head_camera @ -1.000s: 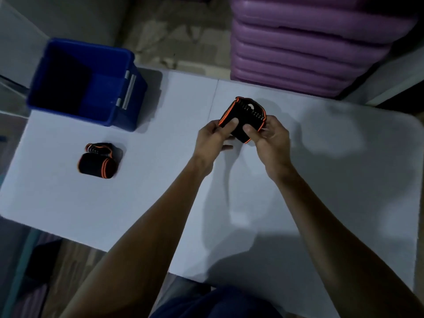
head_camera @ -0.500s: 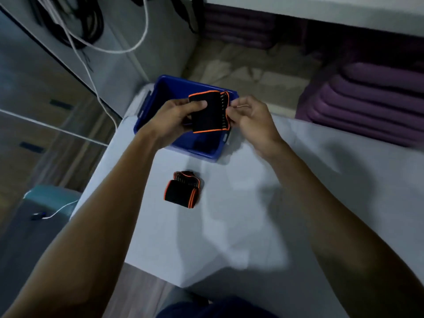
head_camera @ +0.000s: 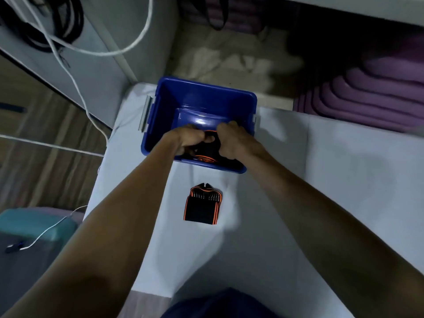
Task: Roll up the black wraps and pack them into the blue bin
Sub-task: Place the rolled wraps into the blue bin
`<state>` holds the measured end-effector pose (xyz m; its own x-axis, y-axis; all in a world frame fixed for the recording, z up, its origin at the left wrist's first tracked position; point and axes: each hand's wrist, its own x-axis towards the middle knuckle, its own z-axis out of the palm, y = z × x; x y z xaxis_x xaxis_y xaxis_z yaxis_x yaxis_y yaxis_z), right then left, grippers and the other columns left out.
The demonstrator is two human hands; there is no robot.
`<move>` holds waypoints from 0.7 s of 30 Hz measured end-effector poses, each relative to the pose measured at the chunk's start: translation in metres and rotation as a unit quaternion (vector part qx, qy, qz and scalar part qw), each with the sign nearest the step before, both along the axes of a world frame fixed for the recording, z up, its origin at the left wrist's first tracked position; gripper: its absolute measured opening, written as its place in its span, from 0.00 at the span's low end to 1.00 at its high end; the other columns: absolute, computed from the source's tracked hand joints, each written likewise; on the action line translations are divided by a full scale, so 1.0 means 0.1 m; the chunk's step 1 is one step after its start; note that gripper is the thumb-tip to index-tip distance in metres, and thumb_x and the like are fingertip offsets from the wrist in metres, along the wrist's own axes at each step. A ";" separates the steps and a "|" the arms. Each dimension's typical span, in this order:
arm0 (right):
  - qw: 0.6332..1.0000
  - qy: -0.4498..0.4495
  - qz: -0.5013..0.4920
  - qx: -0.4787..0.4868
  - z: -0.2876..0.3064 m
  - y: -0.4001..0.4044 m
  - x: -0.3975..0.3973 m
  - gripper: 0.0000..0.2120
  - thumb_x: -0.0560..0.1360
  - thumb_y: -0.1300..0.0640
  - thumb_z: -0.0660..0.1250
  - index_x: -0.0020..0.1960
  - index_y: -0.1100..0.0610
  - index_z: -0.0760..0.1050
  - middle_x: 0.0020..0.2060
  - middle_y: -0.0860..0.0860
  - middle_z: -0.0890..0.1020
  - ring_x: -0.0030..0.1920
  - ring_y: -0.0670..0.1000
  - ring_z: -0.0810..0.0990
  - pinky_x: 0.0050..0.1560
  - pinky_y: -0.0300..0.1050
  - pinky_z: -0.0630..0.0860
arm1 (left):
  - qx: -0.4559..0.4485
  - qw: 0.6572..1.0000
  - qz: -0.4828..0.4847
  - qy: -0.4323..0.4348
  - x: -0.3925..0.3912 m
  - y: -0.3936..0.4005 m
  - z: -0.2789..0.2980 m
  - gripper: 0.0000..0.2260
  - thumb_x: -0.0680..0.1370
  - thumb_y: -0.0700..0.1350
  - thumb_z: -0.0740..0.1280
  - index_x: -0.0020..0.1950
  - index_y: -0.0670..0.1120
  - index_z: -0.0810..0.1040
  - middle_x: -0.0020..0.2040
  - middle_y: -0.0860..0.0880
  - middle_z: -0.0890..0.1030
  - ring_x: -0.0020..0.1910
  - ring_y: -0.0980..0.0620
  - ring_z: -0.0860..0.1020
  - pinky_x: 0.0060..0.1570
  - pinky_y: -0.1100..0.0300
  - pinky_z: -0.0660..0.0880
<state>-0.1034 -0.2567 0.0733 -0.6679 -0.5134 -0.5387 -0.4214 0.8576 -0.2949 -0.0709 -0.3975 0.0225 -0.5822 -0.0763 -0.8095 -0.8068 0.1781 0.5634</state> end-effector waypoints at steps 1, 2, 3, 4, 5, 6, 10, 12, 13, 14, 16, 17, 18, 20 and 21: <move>1.000 0.005 0.011 0.025 -0.03 -0.03 0.00 0.16 0.77 0.66 0.63 0.64 0.62 0.71 0.64 0.61 0.73 0.62 0.62 0.76 0.51 0.50 0.72 | -0.007 1.000 -0.013 -0.008 0.00 0.02 -0.04 0.14 0.77 0.45 0.70 0.60 0.39 0.80 0.52 0.42 0.84 0.49 0.44 0.82 0.59 0.44 0.79; 0.999 0.004 0.019 0.047 -0.06 -0.06 0.01 0.16 0.77 0.65 0.63 0.65 0.61 0.71 0.65 0.61 0.72 0.64 0.62 0.75 0.54 0.53 0.74 | -0.013 1.000 -0.022 -0.014 0.00 0.04 -0.09 0.14 0.77 0.45 0.70 0.59 0.38 0.80 0.50 0.41 0.83 0.48 0.44 0.81 0.57 0.44 0.79; 0.997 0.001 0.024 0.067 -0.09 -0.08 0.00 0.17 0.78 0.65 0.62 0.66 0.60 0.70 0.66 0.60 0.70 0.65 0.62 0.74 0.57 0.55 0.74 | -0.019 0.999 -0.027 -0.017 -0.01 0.05 -0.12 0.14 0.76 0.45 0.71 0.58 0.38 0.80 0.50 0.40 0.83 0.47 0.44 0.82 0.57 0.45 0.81; 0.996 0.000 0.028 0.082 -0.11 -0.10 -0.01 0.17 0.78 0.66 0.62 0.66 0.60 0.70 0.67 0.60 0.70 0.66 0.62 0.73 0.59 0.57 0.74 | -0.028 0.999 -0.032 -0.019 -0.01 0.06 -0.16 0.15 0.75 0.46 0.71 0.57 0.38 0.80 0.50 0.40 0.85 0.48 0.43 0.84 0.55 0.45 0.82; 0.995 0.001 0.032 0.093 -0.13 -0.11 -0.01 0.17 0.78 0.66 0.62 0.67 0.60 0.71 0.67 0.59 0.70 0.67 0.62 0.72 0.60 0.58 0.74 | -0.040 0.998 -0.040 -0.019 -0.02 0.08 -0.17 0.16 0.74 0.47 0.72 0.55 0.38 0.81 0.50 0.39 0.86 0.48 0.42 0.85 0.54 0.45 0.82; 0.994 0.005 0.035 0.099 -0.13 -0.11 -0.01 0.18 0.78 0.66 0.62 0.67 0.60 0.71 0.67 0.59 0.70 0.67 0.62 0.72 0.61 0.58 0.74 | -0.056 0.997 -0.045 -0.015 -0.04 0.09 -0.20 0.15 0.74 0.47 0.71 0.54 0.38 0.81 0.49 0.38 0.86 0.48 0.42 0.86 0.53 0.45 0.83; 0.994 0.049 0.015 0.095 -0.04 -0.11 -0.01 0.18 0.78 0.64 0.63 0.68 0.61 0.69 0.65 0.61 0.71 0.66 0.63 0.73 0.60 0.58 0.74 | -0.146 0.987 -0.074 0.007 -0.05 0.16 -0.18 0.11 0.77 0.48 0.69 0.52 0.40 0.80 0.41 0.45 0.83 0.36 0.50 0.80 0.37 0.59 0.77; 0.995 0.084 -0.015 0.048 0.07 -0.04 0.00 0.19 0.77 0.63 0.65 0.67 0.61 0.69 0.63 0.62 0.73 0.63 0.64 0.75 0.58 0.57 0.75 | -0.169 0.983 -0.067 0.027 -0.03 0.13 -0.19 0.13 0.75 0.50 0.73 0.53 0.44 0.78 0.46 0.47 0.81 0.42 0.51 0.79 0.41 0.60 0.73; 0.994 0.101 -0.031 0.013 0.13 0.03 0.01 0.19 0.75 0.62 0.66 0.66 0.60 0.70 0.61 0.62 0.75 0.60 0.63 0.77 0.55 0.56 0.76 | -0.172 0.982 -0.061 0.035 -0.02 0.11 -0.19 0.17 0.72 0.52 0.75 0.55 0.45 0.77 0.50 0.47 0.81 0.46 0.50 0.79 0.43 0.59 0.72; 0.991 0.122 -0.043 -0.024 0.18 0.11 0.03 0.18 0.75 0.61 0.67 0.64 0.59 0.71 0.58 0.61 0.77 0.57 0.63 0.78 0.52 0.55 0.77 | -0.178 0.981 -0.057 0.043 -0.01 0.10 -0.17 0.21 0.70 0.53 0.77 0.57 0.44 0.77 0.54 0.46 0.81 0.49 0.50 0.79 0.44 0.59 0.72; 0.981 0.162 -0.055 -0.093 0.23 0.32 0.11 0.12 0.75 0.56 0.66 0.58 0.55 0.73 0.50 0.56 0.81 0.48 0.59 0.81 0.46 0.52 0.78 | -0.210 0.972 -0.054 0.087 0.00 0.10 -0.09 0.22 0.70 0.53 0.76 0.59 0.44 0.78 0.55 0.46 0.81 0.52 0.49 0.79 0.46 0.59 0.72; 0.976 0.170 -0.060 -0.126 0.24 0.44 0.17 0.08 0.76 0.53 0.65 0.55 0.53 0.74 0.45 0.53 0.82 0.44 0.57 0.81 0.43 0.50 0.79 | -0.231 0.964 -0.044 0.123 0.02 0.12 -0.02 0.20 0.71 0.52 0.75 0.58 0.43 0.78 0.53 0.46 0.81 0.52 0.48 0.79 0.47 0.57 0.74; 0.971 0.167 -0.066 -0.157 0.25 0.56 0.24 0.05 0.76 0.52 0.64 0.52 0.51 0.74 0.41 0.50 0.82 0.40 0.54 0.81 0.41 0.48 0.79 | -0.247 0.956 -0.016 0.158 0.06 0.15 0.08 0.17 0.73 0.50 0.74 0.57 0.43 0.78 0.52 0.46 0.80 0.51 0.48 0.79 0.49 0.56 0.76; 0.962 0.151 -0.077 -0.216 0.24 0.78 0.45 0.02 0.77 0.53 0.64 0.47 0.50 0.75 0.34 0.45 0.79 0.34 0.48 0.78 0.36 0.45 0.77 | -0.255 0.928 0.060 0.263 0.21 0.23 0.25 0.10 0.76 0.44 0.71 0.55 0.43 0.77 0.48 0.46 0.80 0.47 0.48 0.80 0.50 0.55 0.78; 0.956 0.147 -0.077 -0.242 0.21 0.88 0.56 0.03 0.77 0.53 0.64 0.46 0.50 0.76 0.31 0.43 0.76 0.31 0.45 0.75 0.34 0.44 0.75 | -0.257 0.902 0.092 0.334 0.33 0.28 0.33 0.08 0.77 0.41 0.68 0.55 0.42 0.77 0.46 0.46 0.81 0.44 0.48 0.80 0.48 0.55 0.78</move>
